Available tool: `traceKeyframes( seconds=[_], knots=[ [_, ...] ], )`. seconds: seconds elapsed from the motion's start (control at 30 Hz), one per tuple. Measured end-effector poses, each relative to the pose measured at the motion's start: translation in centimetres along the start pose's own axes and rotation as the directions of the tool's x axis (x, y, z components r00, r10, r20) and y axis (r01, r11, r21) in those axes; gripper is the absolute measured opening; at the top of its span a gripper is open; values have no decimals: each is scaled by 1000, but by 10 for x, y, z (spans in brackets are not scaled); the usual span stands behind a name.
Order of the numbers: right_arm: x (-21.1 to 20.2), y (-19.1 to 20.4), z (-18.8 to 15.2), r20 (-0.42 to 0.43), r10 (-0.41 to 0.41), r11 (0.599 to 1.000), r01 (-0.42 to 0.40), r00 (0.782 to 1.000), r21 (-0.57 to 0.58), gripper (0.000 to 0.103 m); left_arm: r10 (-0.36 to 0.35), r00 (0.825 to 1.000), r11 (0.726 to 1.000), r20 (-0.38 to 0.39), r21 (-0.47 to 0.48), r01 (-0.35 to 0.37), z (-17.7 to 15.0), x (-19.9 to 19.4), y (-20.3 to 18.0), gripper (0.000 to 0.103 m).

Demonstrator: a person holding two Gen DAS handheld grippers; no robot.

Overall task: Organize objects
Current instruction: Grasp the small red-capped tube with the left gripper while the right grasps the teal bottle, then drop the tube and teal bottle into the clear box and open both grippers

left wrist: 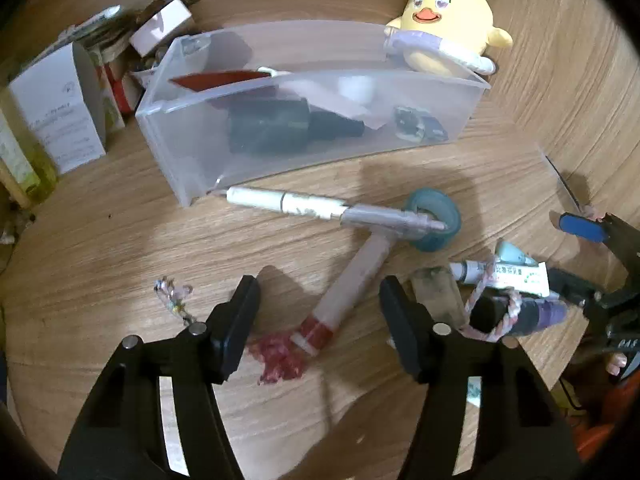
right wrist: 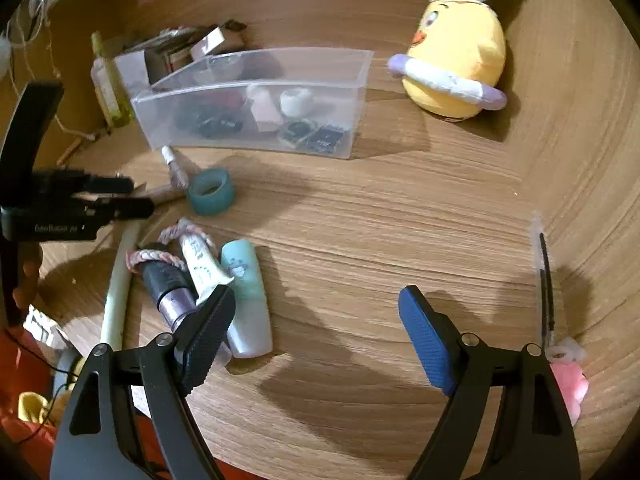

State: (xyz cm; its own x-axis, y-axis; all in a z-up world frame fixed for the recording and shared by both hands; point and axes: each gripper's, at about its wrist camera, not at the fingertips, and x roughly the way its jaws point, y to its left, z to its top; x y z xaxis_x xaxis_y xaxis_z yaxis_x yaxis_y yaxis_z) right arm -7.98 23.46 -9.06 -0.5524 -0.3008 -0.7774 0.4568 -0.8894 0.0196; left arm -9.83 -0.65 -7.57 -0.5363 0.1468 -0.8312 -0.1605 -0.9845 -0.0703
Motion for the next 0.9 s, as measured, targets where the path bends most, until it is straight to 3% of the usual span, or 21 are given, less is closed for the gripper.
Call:
traceKeyframes(
  seconds=[0.13, 0.2, 0.4, 0.47, 0.5, 0.73, 0.9],
  knots=[
    [8, 7, 2, -13, 19, 1000, -19, 1000, -19, 79, -6, 1000, 1000, -2, -6, 6, 5, 5, 0, 49],
    [11, 9, 4, -19, 30, 999, -30, 999, -20, 72, -6, 1000, 1000, 0, -6, 6, 7, 7, 1, 44],
    [17, 14, 10, -4, 11, 999, -11, 1000, -30, 39, -5, 1000, 1000, 13, 15, 5, 15, 13, -4, 33],
    [17, 13, 11, 3, -1, 1000, 1, 1000, -28, 23, -1, 1000, 1000, 26, 24, 0, 17, 15, -5, 18],
    [17, 12, 11, 5, -7, 1000, 7, 1000, -21, 23, 5, 1000, 1000, 30, 28, -5, 17, 15, -6, 14],
    [17, -4, 16, 22, -13, 999, 13, 1000, 36, 23, -7, 998, 1000, 56, -1, 7, 15, 8, 1, 14],
    [6, -8, 27, 72, -12, 998, 7, 997, 61, 23, 1, 993, 999, 116, -39, 4, 16, -12, 11, 14]
  ],
)
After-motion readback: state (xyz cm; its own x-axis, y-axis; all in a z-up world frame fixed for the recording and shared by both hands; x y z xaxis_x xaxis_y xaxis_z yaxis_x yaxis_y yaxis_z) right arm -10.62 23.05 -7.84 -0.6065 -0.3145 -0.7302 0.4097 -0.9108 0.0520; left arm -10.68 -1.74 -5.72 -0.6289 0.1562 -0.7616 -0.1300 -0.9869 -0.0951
